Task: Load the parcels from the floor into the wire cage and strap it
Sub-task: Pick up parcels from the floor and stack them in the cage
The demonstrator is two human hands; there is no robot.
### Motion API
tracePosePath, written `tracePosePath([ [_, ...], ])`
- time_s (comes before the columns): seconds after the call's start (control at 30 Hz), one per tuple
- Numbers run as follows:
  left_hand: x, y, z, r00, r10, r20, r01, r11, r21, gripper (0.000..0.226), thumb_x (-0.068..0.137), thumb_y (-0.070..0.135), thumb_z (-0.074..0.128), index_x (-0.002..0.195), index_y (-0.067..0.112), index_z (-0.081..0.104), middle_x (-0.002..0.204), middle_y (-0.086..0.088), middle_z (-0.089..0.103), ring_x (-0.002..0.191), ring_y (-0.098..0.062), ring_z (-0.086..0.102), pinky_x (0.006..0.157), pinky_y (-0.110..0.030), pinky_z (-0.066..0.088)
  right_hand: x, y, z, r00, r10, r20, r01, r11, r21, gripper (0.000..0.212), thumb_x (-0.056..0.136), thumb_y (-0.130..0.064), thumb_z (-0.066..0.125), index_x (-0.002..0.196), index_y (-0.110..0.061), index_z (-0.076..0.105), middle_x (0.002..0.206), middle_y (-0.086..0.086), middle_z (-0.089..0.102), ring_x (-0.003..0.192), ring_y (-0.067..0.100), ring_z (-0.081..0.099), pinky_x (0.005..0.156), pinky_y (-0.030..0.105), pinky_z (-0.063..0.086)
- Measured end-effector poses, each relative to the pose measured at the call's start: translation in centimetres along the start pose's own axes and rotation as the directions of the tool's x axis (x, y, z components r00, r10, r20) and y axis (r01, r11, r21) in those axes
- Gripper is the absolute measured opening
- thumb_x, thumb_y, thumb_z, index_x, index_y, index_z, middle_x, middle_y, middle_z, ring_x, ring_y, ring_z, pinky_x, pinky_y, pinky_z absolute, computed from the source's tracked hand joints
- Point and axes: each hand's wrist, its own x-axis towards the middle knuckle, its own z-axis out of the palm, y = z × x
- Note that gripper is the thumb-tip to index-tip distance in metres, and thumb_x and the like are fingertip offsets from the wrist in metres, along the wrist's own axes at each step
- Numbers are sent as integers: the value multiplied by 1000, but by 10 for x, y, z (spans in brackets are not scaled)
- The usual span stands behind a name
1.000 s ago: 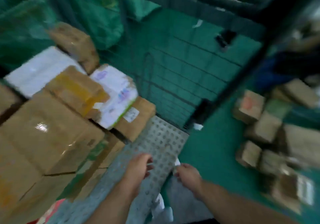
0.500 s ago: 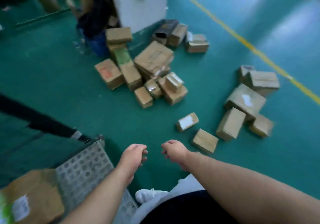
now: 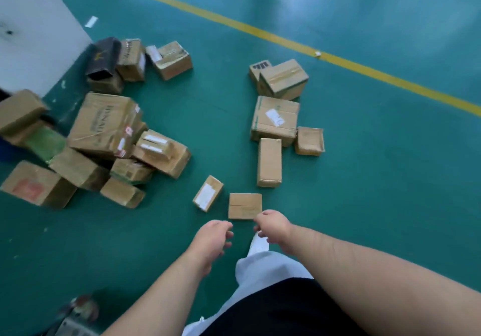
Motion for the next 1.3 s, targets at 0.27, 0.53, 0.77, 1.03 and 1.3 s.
tracePosePath([
  [0.27,42,87,35,999,-30,39,29,999,44,19,102,31,51,112,22,64,115,-1,69,104,-21,68,102,-46,52,62,-65,-95,996,-48,-75,50,998,23,9,100,-18,50,104,-15,58,103,8,62,86,22,58,62,26,46],
  [0.53,132,106,34,981,-181,77,166,973,163,30,99,29,54,123,11,60,112,-5,70,95,-23,68,93,-40,54,114,-57,-111,987,103,-122,-103,995,12,16,100,-25,45,92,-21,58,98,2,69,85,20,57,74,31,43],
  [0.77,201,152,45,974,-192,120,152,948,281,21,99,29,50,111,16,61,106,-2,67,86,-21,60,85,-36,49,151,-32,-125,973,203,-111,-207,978,-20,20,99,-30,47,102,-19,63,113,8,69,98,25,64,96,44,52],
  [1.03,329,149,92,962,-270,45,237,905,353,31,100,28,49,124,13,60,115,-3,69,104,-22,67,97,-38,52,280,-14,-136,976,215,46,-191,934,-302,25,95,-30,46,106,-17,65,112,9,71,105,30,69,92,44,57],
  [1.3,519,90,182,938,-342,50,304,885,353,37,90,36,59,120,14,62,118,-6,68,105,-23,68,99,-41,54,487,26,-158,968,238,-81,-251,904,-346,21,98,-25,42,109,-20,59,109,4,65,97,28,62,73,31,50],
])
